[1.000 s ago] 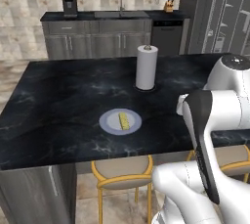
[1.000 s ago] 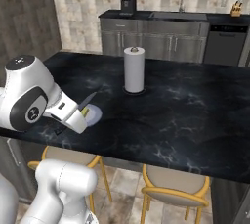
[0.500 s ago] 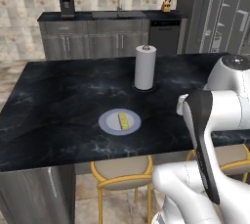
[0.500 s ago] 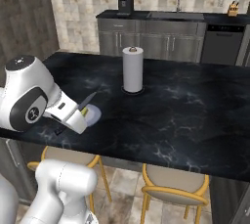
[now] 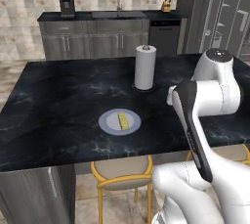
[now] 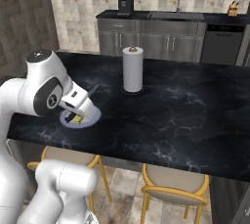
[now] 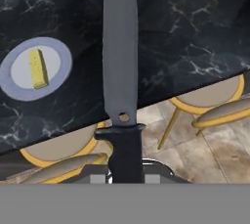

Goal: Retrieve the butter from the fridge and place it on a plate on the dining table. Then retrieve the butter knife by the fridge and place it near the plate.

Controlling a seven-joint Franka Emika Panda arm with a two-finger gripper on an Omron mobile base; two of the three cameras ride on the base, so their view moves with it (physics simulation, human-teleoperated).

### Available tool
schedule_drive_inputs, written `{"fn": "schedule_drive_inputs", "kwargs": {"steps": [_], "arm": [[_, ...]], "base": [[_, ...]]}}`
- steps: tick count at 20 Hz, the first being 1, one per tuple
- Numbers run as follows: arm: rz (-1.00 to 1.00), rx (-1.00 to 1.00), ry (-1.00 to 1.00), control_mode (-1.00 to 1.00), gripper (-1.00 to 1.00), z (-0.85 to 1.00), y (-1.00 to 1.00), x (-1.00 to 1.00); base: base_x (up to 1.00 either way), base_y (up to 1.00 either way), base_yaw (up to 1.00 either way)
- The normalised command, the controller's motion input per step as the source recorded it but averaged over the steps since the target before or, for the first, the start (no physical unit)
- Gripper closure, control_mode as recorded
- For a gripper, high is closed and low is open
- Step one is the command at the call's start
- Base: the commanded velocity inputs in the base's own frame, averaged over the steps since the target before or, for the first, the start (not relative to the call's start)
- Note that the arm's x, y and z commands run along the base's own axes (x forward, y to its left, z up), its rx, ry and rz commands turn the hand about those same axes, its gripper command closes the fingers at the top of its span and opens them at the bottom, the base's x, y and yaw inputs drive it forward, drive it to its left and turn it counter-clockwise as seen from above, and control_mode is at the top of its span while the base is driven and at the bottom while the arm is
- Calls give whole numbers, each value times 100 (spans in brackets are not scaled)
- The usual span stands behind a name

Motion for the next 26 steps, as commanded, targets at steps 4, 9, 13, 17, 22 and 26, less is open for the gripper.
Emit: {"fn": "schedule_drive_inputs", "kwargs": {"steps": [4,9,13,17,22,26], "arm": [[9,0,1,-100,100,-15,0,74],[7,0,6,-100,100,-21,0,70],[7,-1,5,-100,100,-49,0,60],[5,-4,11,-100,100,-57,0,51],[2,-5,10,-100,100,-57,0,43],[2,-4,6,-100,100,-61,0,42]], "base": [[0,0,0],[0,0,0],[0,0,0],[0,0,0],[0,0,0],[0,0,0]]}}
